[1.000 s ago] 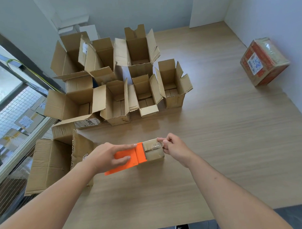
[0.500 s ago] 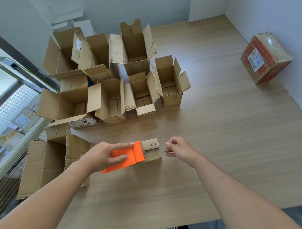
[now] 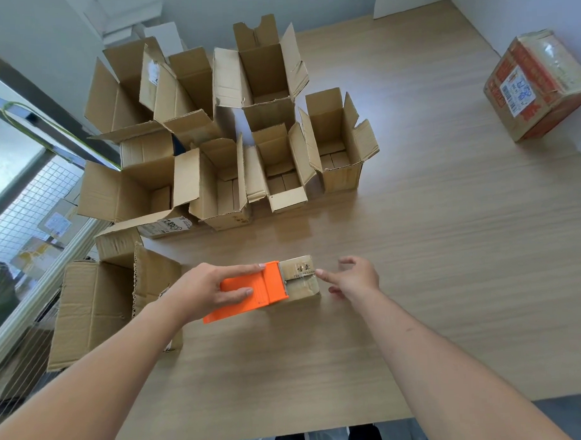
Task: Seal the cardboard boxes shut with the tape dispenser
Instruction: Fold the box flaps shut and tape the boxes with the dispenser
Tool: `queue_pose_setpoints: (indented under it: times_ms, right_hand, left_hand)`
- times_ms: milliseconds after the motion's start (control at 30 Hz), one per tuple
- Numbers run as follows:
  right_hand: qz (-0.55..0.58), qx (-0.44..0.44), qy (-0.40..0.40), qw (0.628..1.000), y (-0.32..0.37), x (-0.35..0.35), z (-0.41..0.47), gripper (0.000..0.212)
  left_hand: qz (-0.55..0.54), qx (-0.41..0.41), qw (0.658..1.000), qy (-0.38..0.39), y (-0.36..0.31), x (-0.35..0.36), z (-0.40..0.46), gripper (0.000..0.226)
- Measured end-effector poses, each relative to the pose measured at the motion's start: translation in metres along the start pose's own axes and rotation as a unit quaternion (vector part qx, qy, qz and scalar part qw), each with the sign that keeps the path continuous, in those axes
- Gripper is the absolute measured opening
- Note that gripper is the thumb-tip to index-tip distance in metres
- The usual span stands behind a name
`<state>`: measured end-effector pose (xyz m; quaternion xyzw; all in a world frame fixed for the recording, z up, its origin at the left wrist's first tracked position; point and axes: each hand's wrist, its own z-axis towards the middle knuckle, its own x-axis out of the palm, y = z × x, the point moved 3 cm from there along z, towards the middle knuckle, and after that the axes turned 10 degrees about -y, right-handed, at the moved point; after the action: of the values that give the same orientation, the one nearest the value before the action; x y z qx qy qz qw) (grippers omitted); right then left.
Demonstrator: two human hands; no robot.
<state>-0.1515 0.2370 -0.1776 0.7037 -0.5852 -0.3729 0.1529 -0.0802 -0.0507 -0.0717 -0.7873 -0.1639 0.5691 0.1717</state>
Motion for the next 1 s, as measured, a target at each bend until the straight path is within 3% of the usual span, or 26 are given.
queue_pose_setpoints:
  times_ms: [33, 167, 267, 367, 433, 567, 700, 800, 1000]
  right_hand:
    - [0.021, 0.006, -0.004, 1.000, -0.001, 0.002, -0.002, 0.046]
    - [0.043, -0.069, 0.000, 0.997, 0.005, 0.014, -0.011, 0.010]
    - [0.003, -0.225, -0.061, 0.972, 0.018, 0.021, -0.022, 0.003]
    - [-0.121, -0.457, -0.122, 0.873, 0.027, 0.026, -0.044, 0.006]
    - [-0.181, -0.531, -0.114, 0.820, 0.021, 0.034, -0.051, 0.009]
    - [-0.193, -0.491, -0.095, 0.845, 0.005, 0.042, -0.053, 0.007]
    - [-0.140, -0.395, -0.120, 0.900, 0.000, 0.047, -0.055, 0.029]
    - [-0.103, -0.343, -0.087, 0.930, -0.001, 0.048, -0.052, 0.037]
    - [-0.062, -0.329, -0.052, 0.941, -0.004, 0.043, -0.051, 0.031]
  left_hand:
    - [-0.002, -0.005, 1.000, -0.004, 0.000, 0.000, 0.000, 0.045]
    - [0.001, -0.014, 1.000, -0.002, 0.001, 0.000, 0.000, 0.047]
    - [-0.004, -0.020, 1.000, 0.002, 0.002, 0.001, 0.000, 0.047]
    - [-0.008, -0.023, 1.000, -0.006, 0.002, 0.002, -0.001, 0.046]
    - [-0.007, -0.026, 1.000, -0.010, 0.002, 0.002, -0.001, 0.046]
    - [-0.008, -0.029, 0.999, -0.012, 0.001, 0.001, -0.001, 0.045]
    - [-0.008, -0.023, 1.000, -0.011, 0.001, 0.000, 0.001, 0.044]
    - [-0.007, -0.017, 1.000, -0.001, 0.001, -0.004, 0.004, 0.044]
    - [-0.016, 0.018, 1.000, 0.016, -0.004, -0.016, 0.006, 0.046]
